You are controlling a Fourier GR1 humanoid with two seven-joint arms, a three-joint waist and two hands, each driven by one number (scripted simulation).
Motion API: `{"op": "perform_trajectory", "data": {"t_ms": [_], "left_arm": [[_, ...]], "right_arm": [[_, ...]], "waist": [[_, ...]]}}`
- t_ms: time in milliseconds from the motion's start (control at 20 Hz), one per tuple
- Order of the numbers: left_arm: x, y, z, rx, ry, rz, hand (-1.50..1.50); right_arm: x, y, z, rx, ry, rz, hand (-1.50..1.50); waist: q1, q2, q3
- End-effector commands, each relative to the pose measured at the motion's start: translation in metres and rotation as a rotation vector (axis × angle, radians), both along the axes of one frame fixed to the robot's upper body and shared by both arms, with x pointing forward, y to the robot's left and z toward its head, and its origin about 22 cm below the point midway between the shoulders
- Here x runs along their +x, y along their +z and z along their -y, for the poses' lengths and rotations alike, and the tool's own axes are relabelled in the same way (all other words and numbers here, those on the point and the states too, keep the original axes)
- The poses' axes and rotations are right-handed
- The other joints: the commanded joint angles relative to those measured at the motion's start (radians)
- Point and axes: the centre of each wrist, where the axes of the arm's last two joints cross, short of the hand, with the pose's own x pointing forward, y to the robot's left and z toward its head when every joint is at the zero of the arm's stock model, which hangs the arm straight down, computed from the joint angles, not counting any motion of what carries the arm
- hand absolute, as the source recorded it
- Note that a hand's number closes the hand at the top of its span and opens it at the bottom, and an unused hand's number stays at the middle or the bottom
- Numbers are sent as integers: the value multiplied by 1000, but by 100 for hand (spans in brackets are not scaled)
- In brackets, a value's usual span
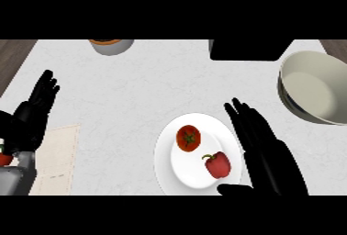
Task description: Pick the tomato from the plate and place it in the bowl
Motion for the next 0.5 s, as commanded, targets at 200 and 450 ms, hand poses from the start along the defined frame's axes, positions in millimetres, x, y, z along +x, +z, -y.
{"op": "perform_trajectory", "data": {"t_ms": [200,450], "left_arm": [[-1,-22,15,-13,6,-3,0],[2,-13,8,-24,0,-5,0]], "right_arm": [[52,0,-27,-89,63,-247,-150],[71,-9,-63,-213,72,-419,-150]], "waist": [[-10,-1,2],[-4,-1,2]]}}
